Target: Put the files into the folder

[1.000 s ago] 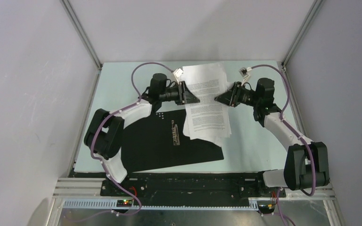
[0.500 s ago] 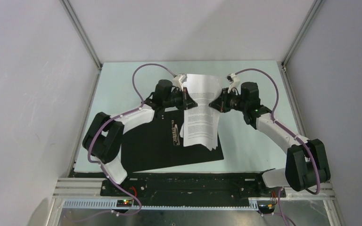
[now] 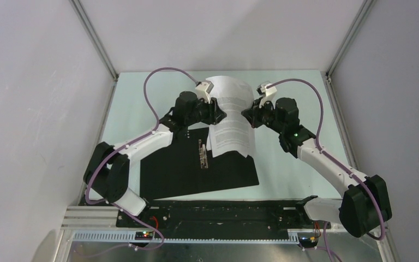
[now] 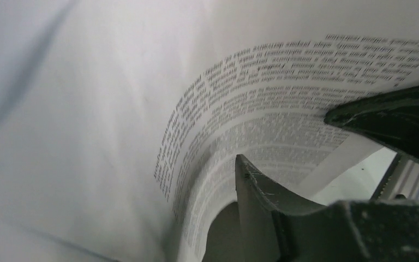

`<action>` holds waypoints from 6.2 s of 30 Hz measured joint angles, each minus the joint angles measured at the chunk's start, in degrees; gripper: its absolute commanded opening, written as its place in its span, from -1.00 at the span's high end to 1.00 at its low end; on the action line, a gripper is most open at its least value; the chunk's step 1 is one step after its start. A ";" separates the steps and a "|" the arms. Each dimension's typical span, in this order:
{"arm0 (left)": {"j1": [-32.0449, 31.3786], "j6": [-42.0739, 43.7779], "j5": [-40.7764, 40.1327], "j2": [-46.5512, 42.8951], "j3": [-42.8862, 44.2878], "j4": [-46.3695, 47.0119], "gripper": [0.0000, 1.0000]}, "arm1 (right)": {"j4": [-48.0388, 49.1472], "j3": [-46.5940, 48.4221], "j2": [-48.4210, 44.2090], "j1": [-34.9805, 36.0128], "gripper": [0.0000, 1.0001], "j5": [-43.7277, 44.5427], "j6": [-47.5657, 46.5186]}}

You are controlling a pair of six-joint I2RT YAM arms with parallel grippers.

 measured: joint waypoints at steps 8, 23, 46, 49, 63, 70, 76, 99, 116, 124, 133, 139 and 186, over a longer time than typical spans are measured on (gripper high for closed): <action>-2.56 3.04 -6.86 0.00 0.00 -0.63 -0.08 | 8.35 -3.56 -0.13 0.68 1.00 1.20 -7.06; -3.78 9.22 -11.04 -1.60 -15.96 26.23 -0.24 | 16.06 -6.75 -0.09 0.74 0.92 1.11 -10.51; -3.85 9.03 -2.93 -1.07 -17.00 35.69 -0.12 | 29.42 -19.37 -5.60 -4.11 0.57 1.27 0.48; -3.87 8.76 -2.12 -1.07 -16.98 35.71 -0.15 | 31.85 -19.47 -5.20 -6.49 0.72 -0.96 3.45; -3.89 8.11 2.51 0.26 -16.85 36.35 0.09 | 42.51 -24.11 -3.26 -11.04 0.52 -10.43 12.72; -3.89 7.52 3.69 1.73 -15.54 36.70 0.28 | 47.32 -25.86 -1.22 -12.26 0.63 -11.43 15.19; -3.89 7.15 3.85 1.79 -15.41 37.05 0.43 | 51.71 -27.34 -0.35 -13.68 0.77 -12.15 17.29; -3.91 -0.48 15.19 -16.59 1.66 8.55 1.00 | 41.99 -17.92 -11.72 -22.64 -0.12 -26.47 36.22; -1.44 -0.94 27.67 -17.70 12.57 -13.68 1.00 | 71.08 -12.79 -3.04 -23.43 0.12 -39.30 68.37; 0.55 -3.34 25.83 -17.09 12.48 -14.47 1.00 | 69.07 -12.76 -4.37 -20.15 0.29 -43.43 68.76; 2.84 -8.50 25.92 -17.18 9.38 -10.14 1.00 | 58.14 -13.84 -6.36 -19.96 0.31 -44.04 62.45; 3.08 -10.97 26.12 -17.18 7.87 -6.97 1.00 | 51.21 -14.29 -7.72 -19.23 0.43 -43.36 57.51; 4.98 -25.97 -20.76 -13.81 -26.64 -17.51 -0.01 | -19.80 7.98 37.64 -9.92 1.00 -21.81 18.47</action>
